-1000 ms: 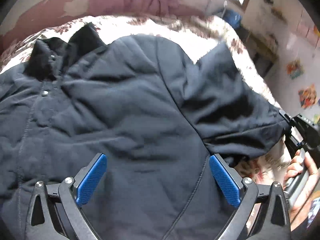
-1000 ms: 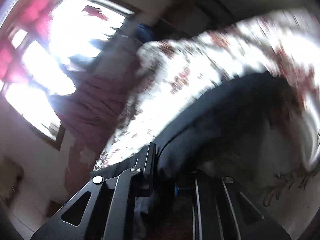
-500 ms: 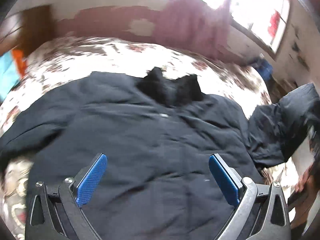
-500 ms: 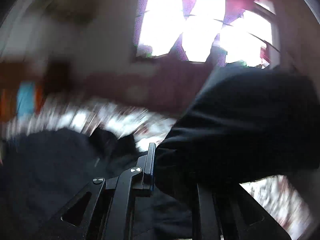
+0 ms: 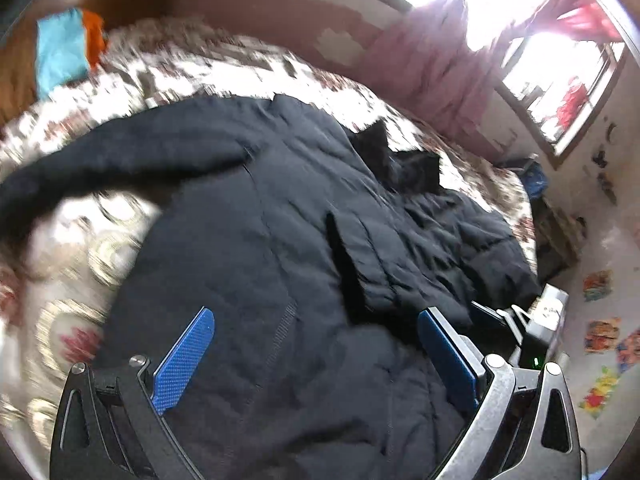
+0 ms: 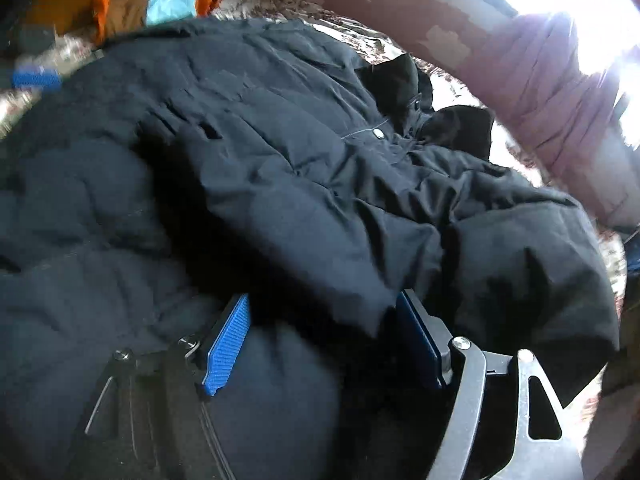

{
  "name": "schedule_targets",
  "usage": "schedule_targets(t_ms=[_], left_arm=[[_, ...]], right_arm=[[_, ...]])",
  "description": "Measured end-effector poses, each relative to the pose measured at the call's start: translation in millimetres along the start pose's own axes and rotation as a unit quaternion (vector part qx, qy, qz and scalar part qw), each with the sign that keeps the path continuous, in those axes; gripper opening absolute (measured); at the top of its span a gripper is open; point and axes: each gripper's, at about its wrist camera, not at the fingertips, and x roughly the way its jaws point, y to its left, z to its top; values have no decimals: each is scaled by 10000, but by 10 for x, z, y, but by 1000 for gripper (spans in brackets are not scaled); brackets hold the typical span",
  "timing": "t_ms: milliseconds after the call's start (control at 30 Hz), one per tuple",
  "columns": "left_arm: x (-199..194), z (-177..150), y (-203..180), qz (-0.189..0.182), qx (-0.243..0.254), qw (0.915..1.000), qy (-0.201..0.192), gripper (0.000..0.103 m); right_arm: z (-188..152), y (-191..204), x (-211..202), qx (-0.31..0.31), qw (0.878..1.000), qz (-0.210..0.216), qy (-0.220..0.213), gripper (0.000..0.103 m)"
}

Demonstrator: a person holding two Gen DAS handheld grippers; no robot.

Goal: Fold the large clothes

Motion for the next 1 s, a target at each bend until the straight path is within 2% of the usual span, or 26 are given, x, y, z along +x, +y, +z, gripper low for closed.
schedule_targets(t_ms=[100, 167, 267, 333, 400, 433, 500, 533, 567, 600, 667, 767, 833, 900, 1000], left_arm=[[194, -38, -110, -362, -48, 9991, 207, 102], [303, -24, -173, -416, -33, 9987, 294, 102], [556, 32, -314, -311, -10, 9986, 428, 101], [737, 88, -400, -134, -3, 9987, 501, 96], [862, 126, -458, -51, -7, 9983, 583, 76], [946, 142, -483, 86, -21, 9977, 673, 70], [1065, 161, -503, 245, -71, 9965, 796, 47], [1121, 168, -518, 354, -76, 9959, 834, 43], [1143, 177, -533, 484, -54, 9955, 807, 32], [1146, 186, -558, 646, 8, 9952, 736, 16], [1119, 224, -612, 825, 166, 9945, 616, 9], [937, 301, -758, 1041, 589, 9926, 226, 6], [738, 389, -869, 1288, 977, 9866, -237, 6], [527, 483, -912, 1538, 1200, 9782, -707, 6], [296, 615, -849, 1959, 1318, 9643, -1198, 6]], right_arm=[[-173, -223, -214, 256, 9994, 95, -217, 69], [-132, -363, -293, 407, 9984, 143, -356, 69], [-106, -511, -300, 551, 9966, -57, -604, 69], [-89, -631, -400, 722, 9937, 41, -861, 69], [-105, -719, -532, 965, 9891, 6, -1109, 69], [-86, -787, -504, 1051, 9876, -57, -1164, 69], [-95, -870, -557, 1251, 9828, -236, -1337, 69], [-96, -902, -568, 1346, 9804, -327, -1400, 69], [-100, -930, -570, 1451, 9779, -427, -1444, 70], [-107, -947, -571, 1524, 9763, -485, -1461, 70], [-141, -999, -553, 1773, 9706, -613, -1506, 70], [-180, -1048, -483, 2197, 9602, -569, -1627, 70], [-186, -1030, -409, 2340, 9571, -359, -1673, 70], [-164, -953, -292, 2311, 9585, -184, -1659, 70], [-97, -675, -39, 1910, 9698, -187, -1503, 66]])
